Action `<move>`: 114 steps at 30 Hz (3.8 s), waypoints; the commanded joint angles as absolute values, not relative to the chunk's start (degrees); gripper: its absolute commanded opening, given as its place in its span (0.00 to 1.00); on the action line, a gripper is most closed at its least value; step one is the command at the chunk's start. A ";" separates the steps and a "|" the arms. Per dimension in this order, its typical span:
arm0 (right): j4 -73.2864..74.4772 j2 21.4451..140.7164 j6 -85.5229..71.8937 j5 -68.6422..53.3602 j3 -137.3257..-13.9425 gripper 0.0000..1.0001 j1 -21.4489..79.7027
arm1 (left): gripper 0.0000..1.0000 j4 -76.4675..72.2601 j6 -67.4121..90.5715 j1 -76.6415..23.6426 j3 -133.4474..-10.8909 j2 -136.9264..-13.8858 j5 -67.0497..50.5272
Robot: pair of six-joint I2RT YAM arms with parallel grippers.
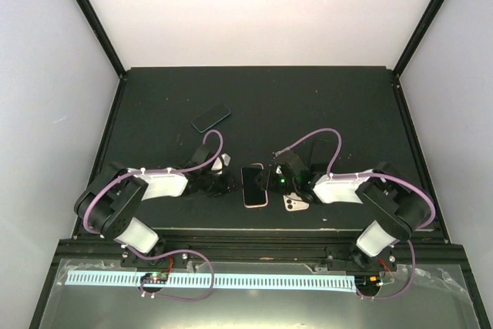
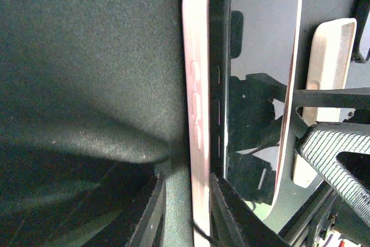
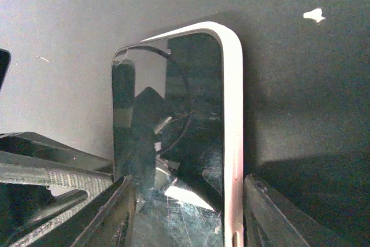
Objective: Put the phone into the phone case
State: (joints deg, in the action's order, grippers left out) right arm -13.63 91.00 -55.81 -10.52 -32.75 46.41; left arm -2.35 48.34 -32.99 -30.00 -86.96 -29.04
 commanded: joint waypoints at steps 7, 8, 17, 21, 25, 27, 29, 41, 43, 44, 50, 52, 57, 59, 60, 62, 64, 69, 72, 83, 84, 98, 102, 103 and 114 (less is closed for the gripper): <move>-26.14 91.44 -57.86 -21.04 -32.33 0.49 45.48 | 0.18 -2.30 45.00 -32.10 -29.84 -88.53 -28.30; -27.28 91.20 -58.24 -21.94 -32.16 0.48 45.39 | 0.18 -1.56 44.69 -31.97 -29.80 -88.12 -27.81; -43.31 93.52 -66.22 -28.34 -28.21 0.47 45.23 | 0.18 3.80 42.64 -31.62 -30.01 -84.77 -24.17; -50.26 96.36 -69.09 -30.35 -27.53 0.46 45.19 | 0.18 4.38 42.45 -31.59 -29.73 -84.30 -23.60; -50.02 98.10 -69.75 -30.87 -28.05 0.46 45.21 | 0.18 4.93 42.10 -31.64 -29.71 -84.09 -23.38; -49.35 98.58 -69.11 -30.68 -28.12 0.44 45.26 | 0.18 4.94 42.15 -31.58 -29.71 -83.87 -23.38; -50.35 99.34 -69.34 -31.25 -28.12 0.39 45.24 | 0.18 5.03 42.19 -31.55 -29.71 -83.76 -23.22; -37.89 97.80 -64.74 -27.55 -28.83 0.23 44.43 | 0.22 6.87 43.32 -30.58 -29.62 -78.77 -24.22; -32.46 96.83 -62.78 -25.66 -29.85 0.22 44.35 | 0.23 7.30 43.38 -30.47 -29.62 -77.40 -24.07; -30.38 96.51 -61.93 -24.91 -30.26 0.23 44.34 | 0.24 7.37 43.36 -30.43 -29.62 -77.10 -24.08; -27.16 97.27 -60.45 -24.48 -31.20 0.28 44.35 | 0.25 5.44 44.63 -30.10 -29.04 -77.55 -26.42; -27.65 97.27 -60.11 -24.65 -31.07 0.24 44.19 | 0.26 4.94 44.90 -29.95 -28.77 -77.27 -27.13; -33.96 95.09 -59.53 -29.02 -29.93 0.14 43.56 | 0.40 2.61 44.88 -26.82 -27.30 -73.82 -32.60; -36.43 93.43 -59.25 -30.97 -29.43 0.13 43.33 | 0.46 1.99 44.19 -24.27 -26.68 -69.47 -35.32; -37.62 92.49 -59.28 -32.25 -29.18 0.13 43.15 | 0.51 2.47 43.80 -23.05 -26.51 -67.70 -36.60; -40.05 90.80 -59.61 -34.74 -28.57 0.13 42.83 | 0.62 2.29 43.24 -20.08 -26.23 -64.01 -40.25; -41.97 88.96 -59.90 -37.08 -28.32 0.13 42.58 | 0.69 1.49 43.30 -17.37 -25.96 -60.56 -44.31; -45.38 83.43 -61.64 -42.66 -28.39 0.13 42.48 | 0.82 0.61 44.42 -12.81 -26.17 -53.10 -50.90; -46.85 80.05 -63.93 -44.64 -28.27 0.13 42.45 | 0.85 -0.58 46.17 -10.90 -26.23 -50.28 -54.64; -65.38 77.19 -78.57 -49.53 -27.03 0.13 42.58 | 0.83 -25.68 62.37 -10.20 -22.18 -47.37 -63.03; -66.81 77.46 -79.43 -49.57 -27.06 0.13 42.62 | 0.82 -27.70 63.67 -10.20 -21.75 -47.37 -63.16; -74.10 82.87 -84.17 -49.13 -27.33 0.13 44.29 | 0.58 -36.73 70.43 -10.81 -19.87 -49.90 -62.79; -74.36 83.53 -84.46 -49.05 -27.21 0.13 44.38 | 0.35 -36.70 70.92 -10.85 -19.86 -50.00 -61.96; -74.42 83.66 -84.51 -49.03 -27.10 0.13 44.33 | 0.30 -36.32 70.87 -10.82 -19.98 -50.01 -61.74; -68.34 83.73 -81.14 -47.95 -27.16 0.19 44.38 | 0.01 -22.62 65.03 -10.83 -22.78 -50.41 -59.93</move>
State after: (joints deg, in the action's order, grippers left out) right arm -66.87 84.40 -83.11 -48.86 -26.63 44.05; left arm -29.06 69.78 -10.61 -20.16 -50.63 -61.23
